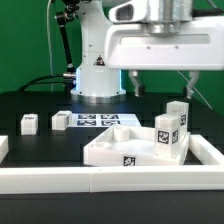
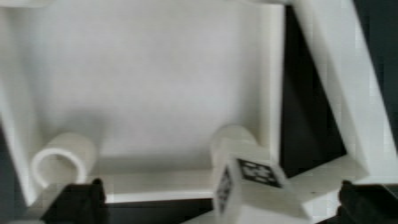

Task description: Assemble square table

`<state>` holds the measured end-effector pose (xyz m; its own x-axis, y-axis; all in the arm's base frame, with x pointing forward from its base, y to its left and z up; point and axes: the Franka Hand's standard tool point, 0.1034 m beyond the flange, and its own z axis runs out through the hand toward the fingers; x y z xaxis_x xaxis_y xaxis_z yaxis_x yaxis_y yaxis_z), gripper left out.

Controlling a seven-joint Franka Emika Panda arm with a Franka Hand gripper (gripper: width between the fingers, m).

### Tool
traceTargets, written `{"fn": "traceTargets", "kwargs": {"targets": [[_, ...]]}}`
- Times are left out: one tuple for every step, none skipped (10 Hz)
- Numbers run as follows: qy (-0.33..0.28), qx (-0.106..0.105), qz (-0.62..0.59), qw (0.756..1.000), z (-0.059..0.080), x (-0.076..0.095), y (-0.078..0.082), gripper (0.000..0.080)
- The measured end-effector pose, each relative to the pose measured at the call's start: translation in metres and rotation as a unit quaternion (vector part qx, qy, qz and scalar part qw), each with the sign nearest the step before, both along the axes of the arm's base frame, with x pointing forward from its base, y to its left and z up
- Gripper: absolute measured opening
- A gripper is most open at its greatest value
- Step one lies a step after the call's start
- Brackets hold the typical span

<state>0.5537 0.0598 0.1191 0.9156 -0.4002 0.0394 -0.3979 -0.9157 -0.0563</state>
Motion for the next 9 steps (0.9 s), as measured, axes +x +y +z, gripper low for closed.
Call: {"fn": "traceTargets", "kwargs": {"targets": [[0.000, -0.001, 0.009, 1.000, -0.001, -0.005, -0.017, 0.0649], [-0.002, -0.002, 0.003, 1.000, 0.001, -0.003, -0.027, 0.0649], [-0.001, -0.002, 0.004, 1.000, 0.000, -0.003, -0.025, 0.0649], [0.000, -0.002, 0.004, 1.000, -0.001, -0.003, -0.024, 0.0649], [0.000, -0.002, 0.004, 1.000, -0.001, -0.003, -0.025, 0.0649], [0.000, -0.003, 0.014, 1.000, -0.001, -0.003, -0.028, 0.0649], [0.000, -0.007, 0.031, 0.999, -0.003, -0.005, -0.045, 0.0649], [0.002, -0.010, 0.029, 1.000, -0.006, -0.008, -0.059, 0.0649], [0.003, -0.013, 0.027, 1.000, -0.011, -0.011, -0.066, 0.0649]]}}
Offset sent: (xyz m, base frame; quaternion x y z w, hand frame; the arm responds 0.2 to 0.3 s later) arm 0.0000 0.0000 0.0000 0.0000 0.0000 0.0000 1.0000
